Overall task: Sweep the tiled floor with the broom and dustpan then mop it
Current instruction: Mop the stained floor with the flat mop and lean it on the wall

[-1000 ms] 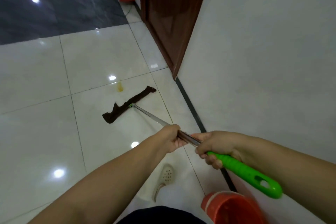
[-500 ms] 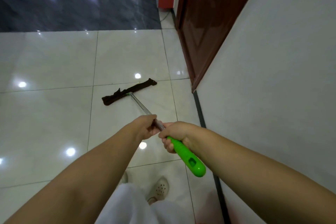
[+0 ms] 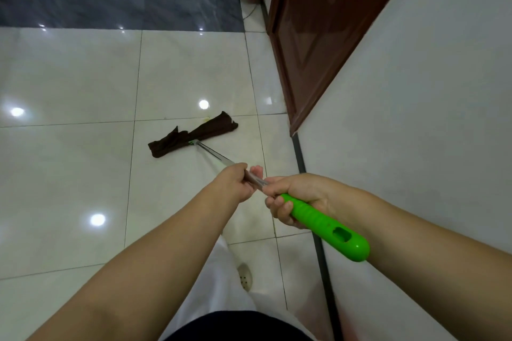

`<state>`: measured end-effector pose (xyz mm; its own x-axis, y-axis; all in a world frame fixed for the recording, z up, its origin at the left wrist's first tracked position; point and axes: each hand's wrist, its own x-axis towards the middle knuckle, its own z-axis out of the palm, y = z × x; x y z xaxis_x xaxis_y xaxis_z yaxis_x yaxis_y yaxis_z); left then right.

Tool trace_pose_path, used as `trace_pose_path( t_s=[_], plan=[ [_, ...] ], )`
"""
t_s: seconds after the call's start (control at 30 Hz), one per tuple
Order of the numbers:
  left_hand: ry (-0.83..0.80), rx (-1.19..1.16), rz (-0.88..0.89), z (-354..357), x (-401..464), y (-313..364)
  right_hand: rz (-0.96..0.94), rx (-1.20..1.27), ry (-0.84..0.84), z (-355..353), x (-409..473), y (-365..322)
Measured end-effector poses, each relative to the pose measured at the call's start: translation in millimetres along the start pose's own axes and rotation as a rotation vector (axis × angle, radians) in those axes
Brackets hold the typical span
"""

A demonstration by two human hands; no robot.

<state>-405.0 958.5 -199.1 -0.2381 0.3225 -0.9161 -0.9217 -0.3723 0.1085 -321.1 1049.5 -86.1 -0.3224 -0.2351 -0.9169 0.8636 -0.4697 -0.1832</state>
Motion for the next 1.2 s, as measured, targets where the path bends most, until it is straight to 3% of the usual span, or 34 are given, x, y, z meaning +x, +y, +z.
trace_pose_path(
  t_s=[0.1, 0.53, 0.8, 1.0, 1.2],
  plan=[
    [0.041, -0.119, -0.015, 8.7, 16.5, 25.1, -0.003, -0.027, 0.006, 7.9, 10.6, -24.1],
    [0.089, -0.088, 0.034, 57.7, 82.0, 199.3, -0.036, -0.309, 0.128, 78.3, 95.8, -182.8],
    [0.136, -0.052, 0.042, 80.1, 111.0, 295.7, -0.035, -0.241, 0.086, 116.9, 144.3, -262.8],
    [0.161, -0.011, 0.043, 75.2, 126.1, 312.4, -0.036, -0.197, 0.065, 119.3, 163.1, -269.3],
    [0.114, 0.047, 0.080, 84.9, 123.4, 268.9, -0.034, -0.181, 0.081, 84.0, 138.9, -250.0]
  ],
)
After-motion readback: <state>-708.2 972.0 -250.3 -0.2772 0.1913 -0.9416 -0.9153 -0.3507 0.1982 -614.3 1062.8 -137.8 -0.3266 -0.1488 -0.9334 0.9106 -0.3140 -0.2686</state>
